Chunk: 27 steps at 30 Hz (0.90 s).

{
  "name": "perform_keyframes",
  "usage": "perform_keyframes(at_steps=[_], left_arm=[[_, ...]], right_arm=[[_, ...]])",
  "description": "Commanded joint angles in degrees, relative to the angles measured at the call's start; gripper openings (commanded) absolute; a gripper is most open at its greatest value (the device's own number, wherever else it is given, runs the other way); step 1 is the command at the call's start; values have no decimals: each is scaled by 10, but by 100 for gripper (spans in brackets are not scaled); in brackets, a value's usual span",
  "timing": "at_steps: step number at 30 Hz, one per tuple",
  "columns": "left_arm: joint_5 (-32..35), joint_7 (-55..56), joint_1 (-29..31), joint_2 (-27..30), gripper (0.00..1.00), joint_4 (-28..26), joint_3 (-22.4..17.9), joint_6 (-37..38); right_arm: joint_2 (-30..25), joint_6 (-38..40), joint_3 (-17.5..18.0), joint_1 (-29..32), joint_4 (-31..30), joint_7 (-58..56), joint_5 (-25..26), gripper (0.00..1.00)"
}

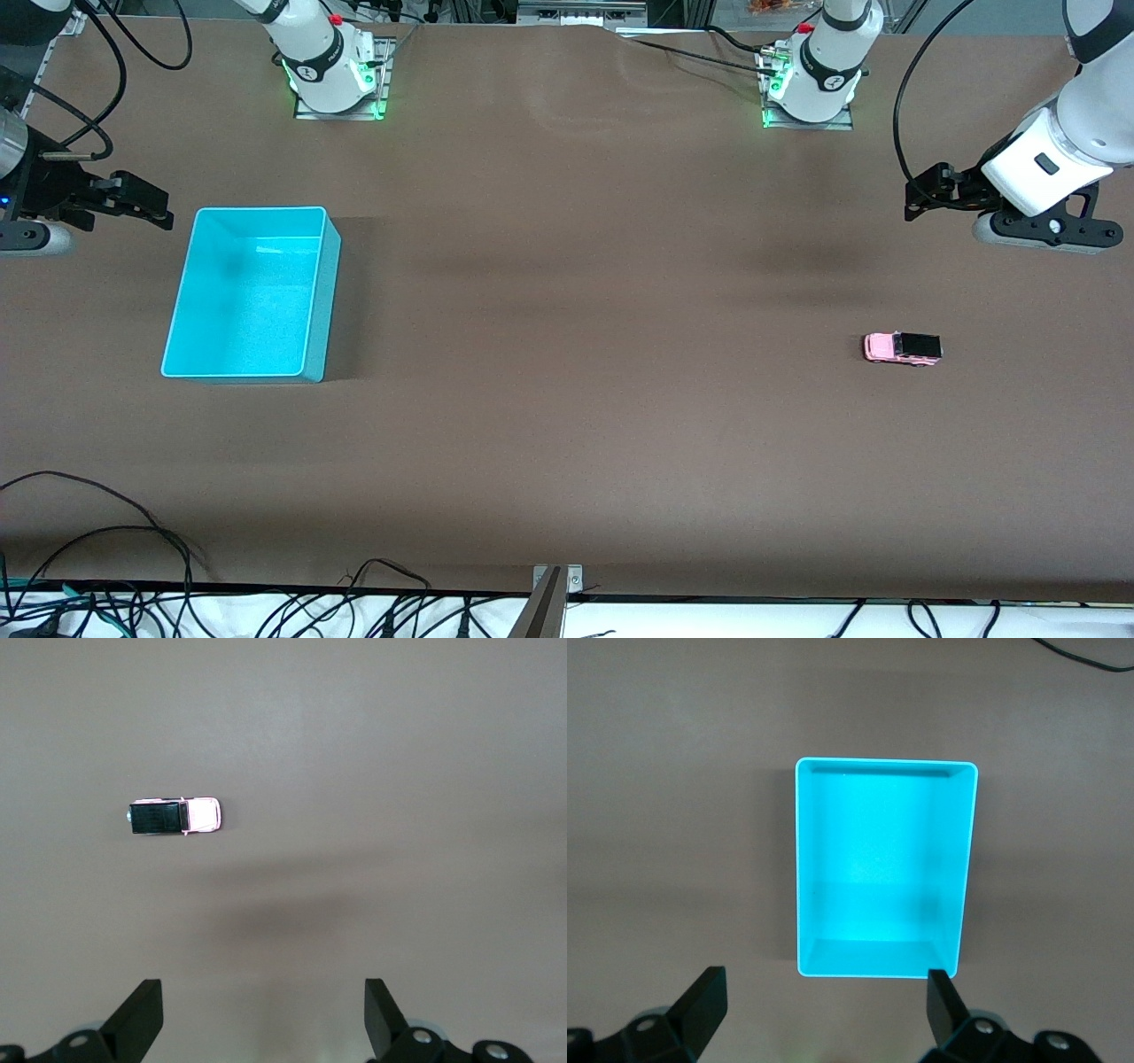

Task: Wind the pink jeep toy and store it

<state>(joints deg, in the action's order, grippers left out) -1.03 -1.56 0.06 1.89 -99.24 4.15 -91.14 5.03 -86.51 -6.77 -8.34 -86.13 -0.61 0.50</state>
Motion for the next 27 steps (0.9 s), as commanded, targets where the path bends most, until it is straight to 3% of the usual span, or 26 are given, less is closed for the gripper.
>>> perform_keyframes(at_steps=[1, 27], left_arm=[[-6, -1, 3, -8, 100, 19, 1, 15], [-6, -2, 4, -9, 100, 20, 0, 15]], right_arm=[[2, 0, 2, 3, 6, 2, 5, 100], [2, 1, 2, 4, 6, -4, 4, 100]])
